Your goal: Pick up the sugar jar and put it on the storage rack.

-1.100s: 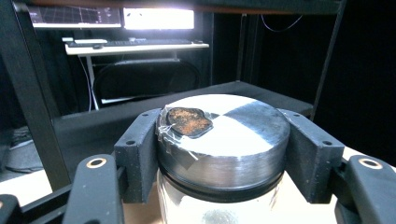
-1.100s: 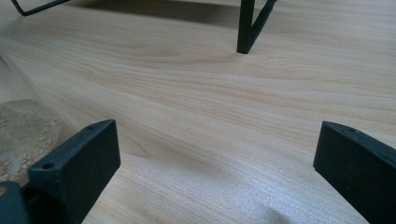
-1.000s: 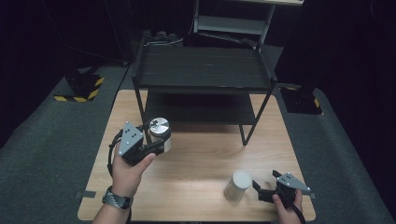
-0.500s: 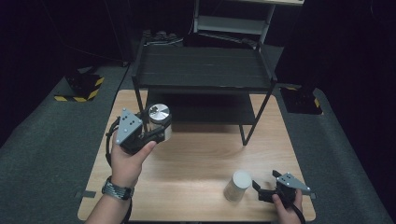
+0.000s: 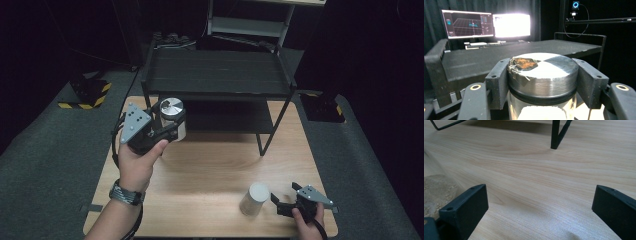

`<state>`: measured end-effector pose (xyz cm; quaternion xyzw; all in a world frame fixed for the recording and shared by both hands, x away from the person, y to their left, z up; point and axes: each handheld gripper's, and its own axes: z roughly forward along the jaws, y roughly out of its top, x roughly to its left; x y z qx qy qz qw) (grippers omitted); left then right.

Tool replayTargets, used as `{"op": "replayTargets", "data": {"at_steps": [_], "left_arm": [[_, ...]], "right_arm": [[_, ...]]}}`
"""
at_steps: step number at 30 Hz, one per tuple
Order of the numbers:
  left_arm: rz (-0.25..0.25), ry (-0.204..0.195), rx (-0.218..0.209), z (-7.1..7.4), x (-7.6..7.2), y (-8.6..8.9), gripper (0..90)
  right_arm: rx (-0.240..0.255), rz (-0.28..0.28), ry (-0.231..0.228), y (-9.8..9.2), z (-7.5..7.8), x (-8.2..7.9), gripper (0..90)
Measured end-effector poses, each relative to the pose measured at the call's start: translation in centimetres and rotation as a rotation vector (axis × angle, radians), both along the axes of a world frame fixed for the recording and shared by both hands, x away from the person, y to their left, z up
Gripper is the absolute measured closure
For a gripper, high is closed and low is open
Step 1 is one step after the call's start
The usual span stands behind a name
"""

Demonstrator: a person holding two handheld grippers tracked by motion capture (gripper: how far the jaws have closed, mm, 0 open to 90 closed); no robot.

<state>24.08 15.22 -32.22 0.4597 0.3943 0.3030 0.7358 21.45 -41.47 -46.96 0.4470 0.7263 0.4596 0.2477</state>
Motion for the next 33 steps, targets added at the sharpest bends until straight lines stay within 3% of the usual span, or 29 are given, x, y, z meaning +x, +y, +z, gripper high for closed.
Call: {"op": "replayTargets", "data": {"at_steps": [15,23,27,33], "left_arm": [[0.026,-0.059,0.014,3.7,1.2,-1.0,35.1],[-0.006,-0.064,-0.025,5.7,2.9,-1.2,35.1],[0.010,-0.067,0.006,6.9,3.9,-1.9,35.0],[0.011,-0.079,0.018,7.3,4.9,-2.5,35.1]], "right_arm": [[-0.016,0.004,-0.001,0.1,0.1,0.0,0.6],[-0.017,0.004,-0.002,0.1,0.1,0.0,0.6],[-0.018,0.005,-0.006,0.1,0.0,0.0,0.6],[-0.015,0.006,-0.003,0.0,0.1,0.0,0.6]]}}
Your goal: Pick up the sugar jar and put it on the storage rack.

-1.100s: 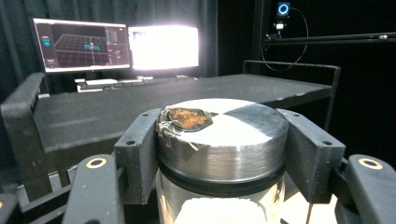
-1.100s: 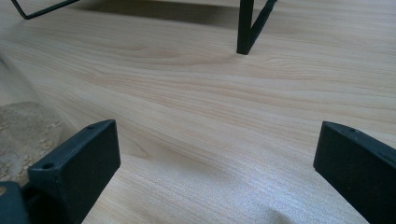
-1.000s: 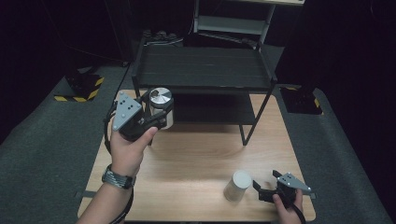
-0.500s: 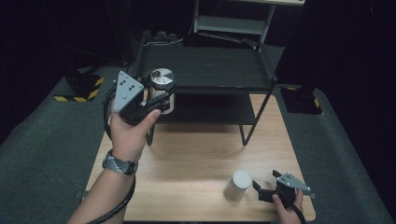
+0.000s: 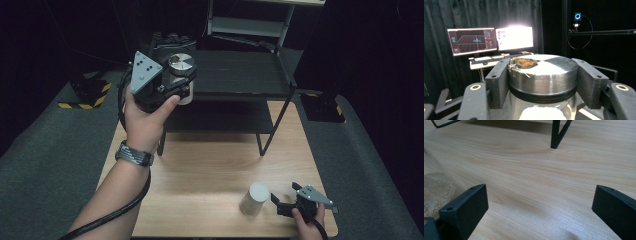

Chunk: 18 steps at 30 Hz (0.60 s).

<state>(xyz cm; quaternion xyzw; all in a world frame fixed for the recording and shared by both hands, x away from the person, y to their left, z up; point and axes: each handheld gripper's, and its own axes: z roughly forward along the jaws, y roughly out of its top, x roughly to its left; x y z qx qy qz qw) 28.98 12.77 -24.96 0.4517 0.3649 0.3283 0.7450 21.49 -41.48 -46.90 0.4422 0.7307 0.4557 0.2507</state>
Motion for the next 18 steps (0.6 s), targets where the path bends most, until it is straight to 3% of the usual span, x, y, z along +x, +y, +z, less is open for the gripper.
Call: {"op": "replayTargets", "data": {"at_steps": [4,12,18], "left_arm": [[-0.007,0.001,-0.034,-0.1,1.5,-0.2,35.0],[0.017,0.023,-0.020,0.1,3.5,-0.9,35.0],[0.021,0.038,-0.049,-0.2,5.1,-1.7,35.0]], "right_arm": [[0.004,-0.001,-0.003,0.0,-0.1,-0.1,0.6],[0.006,0.003,-0.008,-0.2,-0.1,-0.1,0.6],[0.011,0.007,-0.009,-0.4,-0.2,-0.1,0.6]]}}
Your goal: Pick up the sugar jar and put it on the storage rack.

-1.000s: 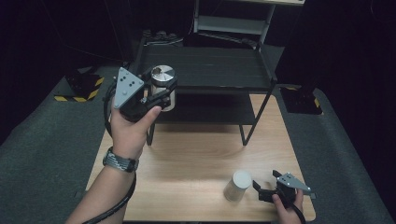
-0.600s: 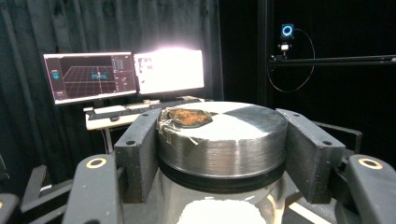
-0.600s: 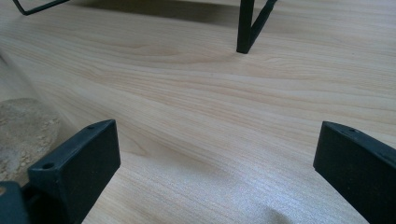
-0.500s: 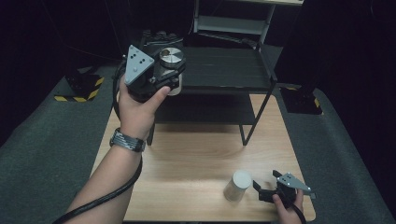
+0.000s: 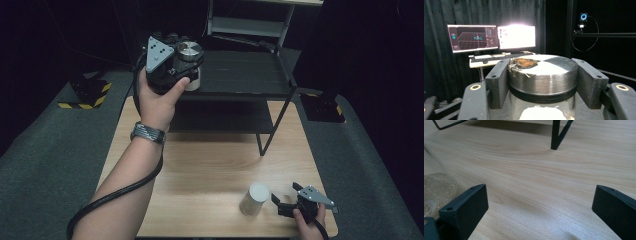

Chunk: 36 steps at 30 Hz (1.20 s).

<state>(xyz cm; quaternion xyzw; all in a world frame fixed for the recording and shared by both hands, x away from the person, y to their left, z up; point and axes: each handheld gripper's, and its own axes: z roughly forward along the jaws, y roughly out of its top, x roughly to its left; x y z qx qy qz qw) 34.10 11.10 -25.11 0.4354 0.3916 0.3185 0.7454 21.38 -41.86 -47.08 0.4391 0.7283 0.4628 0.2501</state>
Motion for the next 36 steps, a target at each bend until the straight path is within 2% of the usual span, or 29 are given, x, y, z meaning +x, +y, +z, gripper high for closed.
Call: {"op": "replayTargets", "data": {"at_steps": [2,9,15,23,28,32,36], "left_arm": [[0.012,0.001,-0.014,-0.2,0.7,-0.3,35.0],[0.033,0.007,-0.024,-0.5,2.1,-0.9,35.0],[0.050,0.016,-0.001,-0.7,2.8,-0.8,35.0],[0.048,0.013,-0.018,-1.2,2.9,-0.7,35.0],[0.048,0.010,0.010,-1.1,3.0,-0.8,34.9],[0.048,0.013,0.000,-1.1,3.0,-0.9,34.7],[0.050,0.020,0.007,-0.9,3.0,-0.9,34.6]], "right_arm": [[-0.002,0.004,0.002,0.0,0.0,0.0,0.6],[0.003,0.008,-0.001,-0.1,0.0,0.0,0.6],[-0.007,0.018,-0.004,0.0,0.0,0.0,0.6],[-0.002,0.018,-0.006,-0.1,0.0,0.0,0.6],[-0.002,0.015,-0.008,-0.1,-0.1,-0.1,0.6],[-0.004,0.016,-0.009,-0.1,-0.1,0.0,0.6],[-0.002,0.015,-0.008,-0.1,-0.1,-0.1,0.6]]}}
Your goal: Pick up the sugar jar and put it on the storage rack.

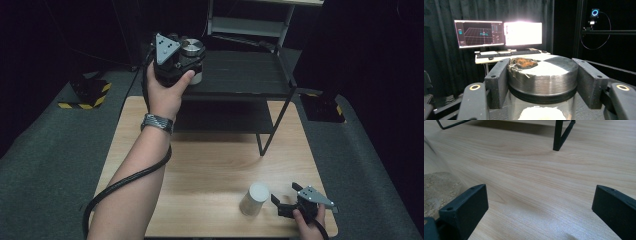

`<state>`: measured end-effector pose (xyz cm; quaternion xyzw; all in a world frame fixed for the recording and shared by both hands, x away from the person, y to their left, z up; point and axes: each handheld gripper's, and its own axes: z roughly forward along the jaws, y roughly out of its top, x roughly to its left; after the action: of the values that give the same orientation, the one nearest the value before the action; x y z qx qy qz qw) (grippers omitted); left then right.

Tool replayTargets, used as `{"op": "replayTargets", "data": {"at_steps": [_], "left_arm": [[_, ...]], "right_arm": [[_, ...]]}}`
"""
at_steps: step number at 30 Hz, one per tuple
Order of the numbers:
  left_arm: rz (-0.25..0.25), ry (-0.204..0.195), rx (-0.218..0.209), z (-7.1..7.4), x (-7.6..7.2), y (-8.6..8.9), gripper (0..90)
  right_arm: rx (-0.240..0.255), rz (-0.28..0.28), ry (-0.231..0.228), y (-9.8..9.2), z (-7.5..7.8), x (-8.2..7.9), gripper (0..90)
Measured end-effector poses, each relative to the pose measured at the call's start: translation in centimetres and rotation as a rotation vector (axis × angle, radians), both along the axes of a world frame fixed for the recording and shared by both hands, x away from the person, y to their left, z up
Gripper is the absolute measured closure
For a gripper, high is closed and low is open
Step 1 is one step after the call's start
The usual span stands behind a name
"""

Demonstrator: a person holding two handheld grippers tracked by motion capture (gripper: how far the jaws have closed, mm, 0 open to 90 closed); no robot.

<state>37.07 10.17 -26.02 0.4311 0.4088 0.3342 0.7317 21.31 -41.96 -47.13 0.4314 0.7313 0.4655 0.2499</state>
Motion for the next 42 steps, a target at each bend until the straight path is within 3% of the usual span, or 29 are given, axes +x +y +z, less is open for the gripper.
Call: {"op": "replayTargets", "data": {"at_steps": [18,29,34,42], "left_arm": [[0.004,0.018,0.023,0.6,-0.2,0.0,31.8],[0.020,0.015,0.007,0.5,-1.0,-0.2,3.5],[0.021,0.014,-0.005,0.5,-1.5,0.1,0.6],[0.007,0.007,0.017,-0.1,-2.5,1.2,0.5]], "right_arm": [[-0.002,-0.002,-0.003,0.0,0.0,-0.1,0.6],[0.004,-0.003,-0.002,0.0,0.0,-0.1,0.6],[0.005,-0.004,0.001,0.0,0.0,0.0,0.6],[0.001,-0.004,-0.001,0.0,0.0,-0.1,0.6]]}}
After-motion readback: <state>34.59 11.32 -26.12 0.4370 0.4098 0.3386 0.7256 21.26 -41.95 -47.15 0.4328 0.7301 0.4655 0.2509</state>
